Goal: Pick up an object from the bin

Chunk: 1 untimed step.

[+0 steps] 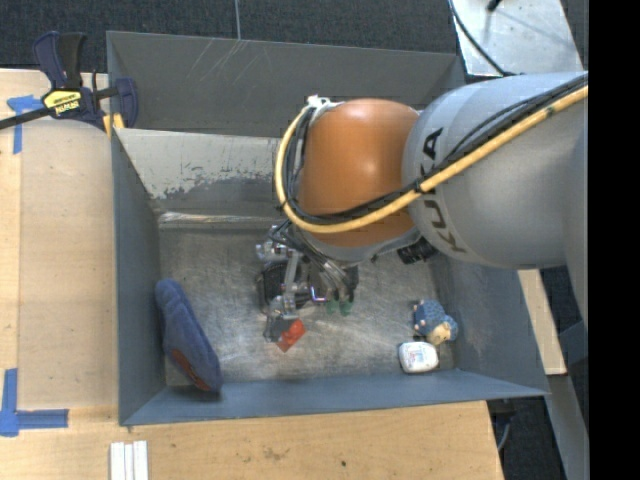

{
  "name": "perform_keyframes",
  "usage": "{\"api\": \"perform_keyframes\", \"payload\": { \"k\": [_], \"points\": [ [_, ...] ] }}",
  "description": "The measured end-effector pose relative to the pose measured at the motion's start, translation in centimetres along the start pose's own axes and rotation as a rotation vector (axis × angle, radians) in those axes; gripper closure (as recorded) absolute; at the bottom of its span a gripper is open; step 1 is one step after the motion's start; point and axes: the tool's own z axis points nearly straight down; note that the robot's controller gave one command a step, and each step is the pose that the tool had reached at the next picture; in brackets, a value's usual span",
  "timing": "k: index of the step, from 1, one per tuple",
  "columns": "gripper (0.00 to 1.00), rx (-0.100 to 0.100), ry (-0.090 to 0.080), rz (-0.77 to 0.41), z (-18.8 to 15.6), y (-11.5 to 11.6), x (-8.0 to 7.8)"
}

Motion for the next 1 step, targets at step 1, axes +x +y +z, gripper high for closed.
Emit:
{"api": "perform_keyframes", "payload": {
  "k": [1],
  "points": [
    [0.0, -0.004, -0.005, -0.048, -2.75, 6.81, -0.6]
  ]
}}
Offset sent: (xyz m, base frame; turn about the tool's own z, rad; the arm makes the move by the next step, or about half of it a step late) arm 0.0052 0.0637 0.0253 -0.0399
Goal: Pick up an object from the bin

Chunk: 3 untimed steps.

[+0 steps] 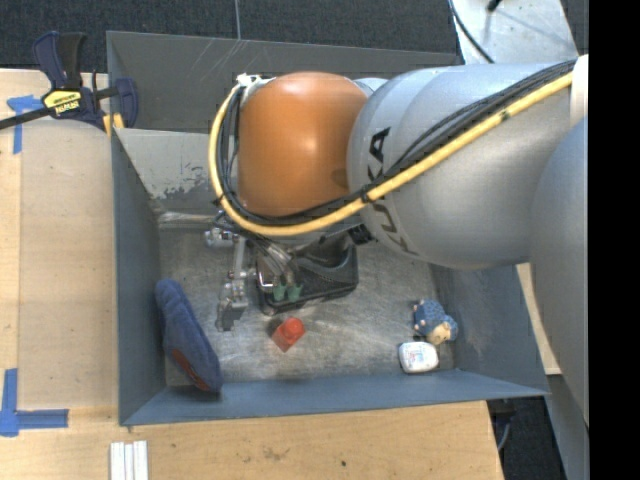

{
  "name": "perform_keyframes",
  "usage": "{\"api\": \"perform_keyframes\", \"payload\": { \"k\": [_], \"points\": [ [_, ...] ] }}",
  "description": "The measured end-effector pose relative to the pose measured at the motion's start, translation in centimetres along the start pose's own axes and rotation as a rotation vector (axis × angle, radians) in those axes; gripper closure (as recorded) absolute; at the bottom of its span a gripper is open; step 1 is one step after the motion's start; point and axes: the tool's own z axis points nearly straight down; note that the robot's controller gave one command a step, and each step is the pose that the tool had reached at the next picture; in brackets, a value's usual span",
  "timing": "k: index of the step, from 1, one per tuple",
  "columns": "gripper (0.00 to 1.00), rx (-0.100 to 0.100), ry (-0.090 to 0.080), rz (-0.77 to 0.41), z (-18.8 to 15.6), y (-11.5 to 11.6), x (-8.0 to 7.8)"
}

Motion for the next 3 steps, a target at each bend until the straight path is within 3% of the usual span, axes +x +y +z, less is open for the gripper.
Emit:
{"api": "perform_keyframes", "payload": {
  "k": [1, 2, 3],
  "points": [
    [0.0, 0.007, 0.008, -0.042, 3.7, -5.0, -1.2],
    [0.0, 0.007, 0.009, -0.246, 9.6, -12.1, -3.4],
    [0.0, 0.001, 0.004, -0.04, 15.0, -14.7, -5.1]
  ]
}}
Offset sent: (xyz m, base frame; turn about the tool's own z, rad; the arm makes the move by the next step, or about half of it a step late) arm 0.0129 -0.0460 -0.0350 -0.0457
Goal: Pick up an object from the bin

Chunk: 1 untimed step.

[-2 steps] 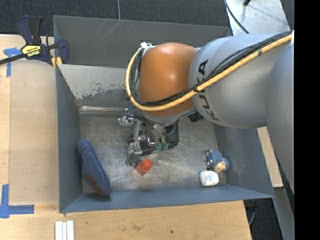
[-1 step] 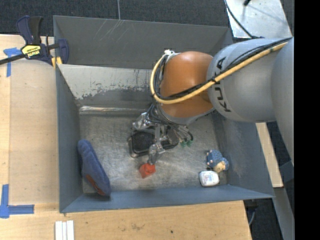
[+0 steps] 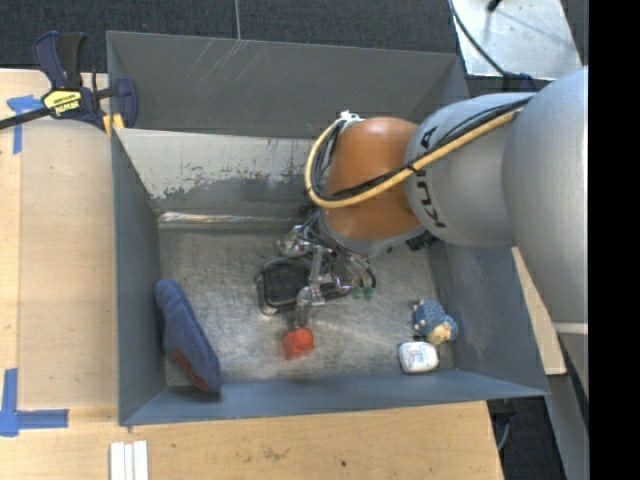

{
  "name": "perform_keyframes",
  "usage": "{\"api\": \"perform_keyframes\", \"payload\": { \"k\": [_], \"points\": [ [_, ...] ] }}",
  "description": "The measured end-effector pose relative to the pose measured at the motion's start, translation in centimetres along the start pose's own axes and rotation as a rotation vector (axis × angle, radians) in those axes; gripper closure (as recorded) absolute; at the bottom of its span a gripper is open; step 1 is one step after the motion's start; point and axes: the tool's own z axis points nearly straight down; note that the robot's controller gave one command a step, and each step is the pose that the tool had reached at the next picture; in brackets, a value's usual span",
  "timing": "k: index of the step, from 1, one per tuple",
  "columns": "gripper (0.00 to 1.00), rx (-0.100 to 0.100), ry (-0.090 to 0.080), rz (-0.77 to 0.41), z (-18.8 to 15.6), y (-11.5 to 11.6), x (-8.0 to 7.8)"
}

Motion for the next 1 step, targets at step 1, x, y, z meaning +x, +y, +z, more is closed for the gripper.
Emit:
{"api": "perform_keyframes", "payload": {
  "k": [1],
  "points": [
    [1.0, 0.0, -0.002, 0.0, -0.12, 0.02, -0.06]
  ]
}}
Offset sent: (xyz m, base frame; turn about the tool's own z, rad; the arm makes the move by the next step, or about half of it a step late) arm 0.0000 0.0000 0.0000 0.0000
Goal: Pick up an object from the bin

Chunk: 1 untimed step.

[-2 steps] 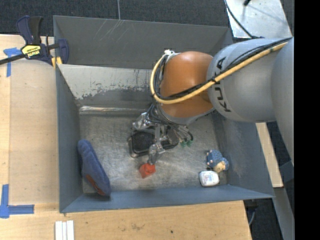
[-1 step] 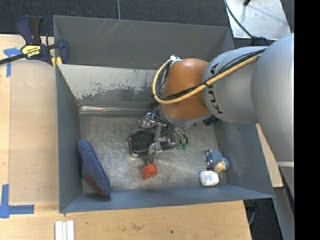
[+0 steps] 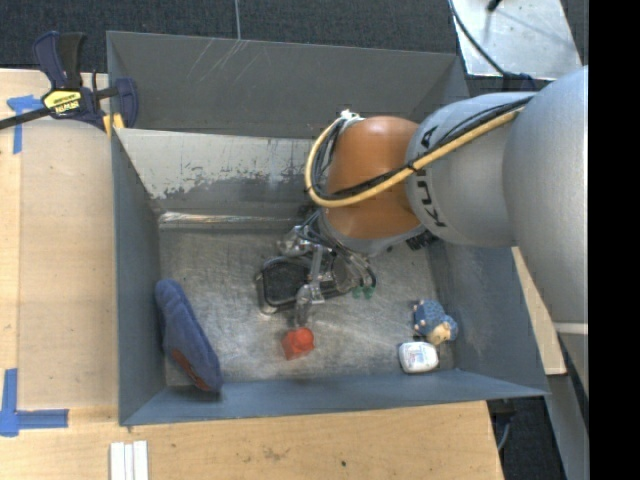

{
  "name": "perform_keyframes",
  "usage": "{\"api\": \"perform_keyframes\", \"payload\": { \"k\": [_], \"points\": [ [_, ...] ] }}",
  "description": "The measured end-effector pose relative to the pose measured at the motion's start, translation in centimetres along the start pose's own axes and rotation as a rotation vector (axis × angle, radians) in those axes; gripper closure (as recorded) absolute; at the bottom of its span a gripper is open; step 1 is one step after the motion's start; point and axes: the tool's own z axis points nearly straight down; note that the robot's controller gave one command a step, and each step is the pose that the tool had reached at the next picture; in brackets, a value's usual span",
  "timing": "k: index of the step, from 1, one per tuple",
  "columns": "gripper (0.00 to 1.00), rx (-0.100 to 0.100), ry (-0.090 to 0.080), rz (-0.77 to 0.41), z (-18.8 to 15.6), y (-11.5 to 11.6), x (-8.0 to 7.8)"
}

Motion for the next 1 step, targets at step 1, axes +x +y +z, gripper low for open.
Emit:
{"api": "perform_keyframes", "payload": {
  "k": [1],
  "points": [
    [1.0, 0.005, 0.001, -0.228, -16.65, -1.88, -0.88]
  ]
}}
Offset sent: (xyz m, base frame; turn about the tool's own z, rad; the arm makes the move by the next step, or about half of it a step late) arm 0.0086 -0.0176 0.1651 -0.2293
